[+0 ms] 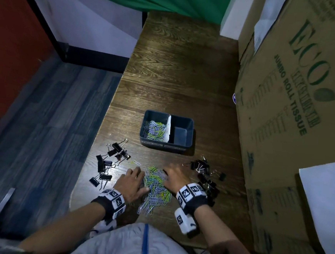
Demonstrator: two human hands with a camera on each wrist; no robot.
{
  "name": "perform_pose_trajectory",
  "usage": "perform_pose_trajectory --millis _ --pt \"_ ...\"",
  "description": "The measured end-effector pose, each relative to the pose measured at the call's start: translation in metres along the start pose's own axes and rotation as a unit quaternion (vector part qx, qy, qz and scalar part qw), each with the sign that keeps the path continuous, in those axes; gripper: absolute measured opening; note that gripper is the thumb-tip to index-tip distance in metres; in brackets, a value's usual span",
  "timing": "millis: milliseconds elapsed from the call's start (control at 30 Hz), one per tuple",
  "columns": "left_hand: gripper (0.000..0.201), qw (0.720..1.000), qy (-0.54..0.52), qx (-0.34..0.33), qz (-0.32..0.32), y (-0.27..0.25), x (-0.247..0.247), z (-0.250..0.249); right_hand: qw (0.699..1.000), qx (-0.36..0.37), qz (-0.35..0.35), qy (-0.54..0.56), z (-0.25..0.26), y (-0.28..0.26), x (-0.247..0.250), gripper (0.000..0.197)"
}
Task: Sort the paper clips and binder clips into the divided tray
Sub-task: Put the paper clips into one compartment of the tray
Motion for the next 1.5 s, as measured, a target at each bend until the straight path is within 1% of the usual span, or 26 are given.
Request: perform_pose_trajectory --millis 33,67,100,167,233,300,400,433,533,567,600,700,800,933,1033,1100,1167,1233,1367,1433,1500 --pt "0.085 1.000 0.008 -0.013 -0.004 -0.001 0.001 -0.007 1.000 -0.010 0.020 0.002 -0.006 -0.005 -0.009 0.074" --pt "0.084 1.000 0.015 -0.023 -0.004 -0.002 0.000 -0.013 0.999 -0.016 0.035 0.005 -0.011 -0.008 -0.018 0.086" --pt "0.085 0.999 0.014 -0.031 -0.004 -0.003 -0.001 -0.018 0.999 -0.012 0.041 -0.006 -0.012 -0.012 -0.025 0.094" --pt "0.090 0.999 0.009 -0.045 0.001 -0.005 -0.005 -0.026 0.998 0.014 0.032 -0.053 -0.007 -0.017 -0.036 0.096" --pt "0.088 0.998 0.024 -0.057 -0.008 -0.005 -0.006 -0.031 0.996 0.038 0.009 -0.081 -0.001 -0.020 -0.044 0.088" --pt "0.077 0.997 0.027 -0.066 -0.025 -0.003 -0.005 -0.031 0.996 0.056 -0.022 -0.070 0.004 -0.023 -0.045 0.078" --pt "0.067 0.997 -0.023 -0.065 -0.045 -0.003 -0.001 -0.022 0.996 0.065 -0.045 -0.036 0.003 -0.020 -0.045 0.066" --pt "0.061 0.996 -0.046 -0.058 -0.041 -0.003 -0.002 -0.019 0.997 0.063 -0.051 -0.019 0.001 -0.020 -0.043 0.063" --pt "0.027 0.993 -0.093 -0.043 -0.054 -0.004 0.004 -0.011 0.996 0.046 -0.072 0.015 -0.002 -0.023 -0.032 0.055" --pt "0.023 0.992 -0.096 -0.043 -0.064 -0.003 0.008 -0.010 0.996 0.040 -0.072 0.016 -0.002 -0.023 -0.030 0.052" --pt "0.022 0.992 -0.102 -0.048 -0.064 -0.002 0.009 -0.010 0.996 0.038 -0.072 0.020 -0.001 -0.025 -0.028 0.050" --pt "0.017 0.984 -0.170 -0.027 -0.053 -0.002 0.014 -0.004 0.996 0.025 -0.074 0.030 0.001 -0.028 -0.020 0.042" --pt "0.023 0.977 -0.203 -0.013 -0.064 -0.002 0.024 0.005 0.997 0.001 -0.070 0.041 0.002 -0.029 -0.012 0.034" --pt "0.027 0.968 -0.222 -0.018 -0.119 -0.006 0.048 0.017 0.995 -0.040 -0.073 0.063 0.001 -0.031 0.003 0.027" --pt "0.024 0.957 -0.241 -0.011 -0.163 -0.011 0.071 0.028 0.995 -0.067 -0.052 0.051 -0.007 -0.033 0.010 0.022" --pt "0.027 0.947 -0.252 -0.009 -0.197 -0.013 0.090 0.035 0.995 -0.060 -0.053 0.052 -0.011 -0.034 0.015 0.023" --pt "0.022 0.937 -0.268 0.005 -0.224 -0.012 0.111 0.044 0.995 -0.052 -0.054 0.060 -0.007 -0.036 0.021 0.026" --pt "0.014 0.927 -0.280 0.020 -0.249 -0.008 0.138 0.051 0.995 -0.055 -0.051 0.069 -0.001 -0.040 0.029 0.022" --pt "0.011 0.903 -0.302 0.046 -0.301 0.010 0.195 0.069 0.994 -0.030 -0.042 0.091 0.017 -0.044 0.049 0.015" --pt "0.008 0.894 -0.320 0.056 -0.308 0.027 0.212 0.075 0.992 -0.009 -0.046 0.116 0.029 -0.044 0.063 0.016" --pt "0.007 0.888 -0.344 0.075 -0.297 0.043 0.218 0.080 0.989 0.016 -0.063 0.129 0.046 -0.046 0.082 0.020"
Point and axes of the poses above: each hand's wrist, its own y-axis towards the middle knuckle, its own x-axis out of the back of the hand, z = x × y, the point moved 10 cm from there along y, towards the middle knuckle, and after that the axes turned 15 degrees about y, right-handed, at the moved point
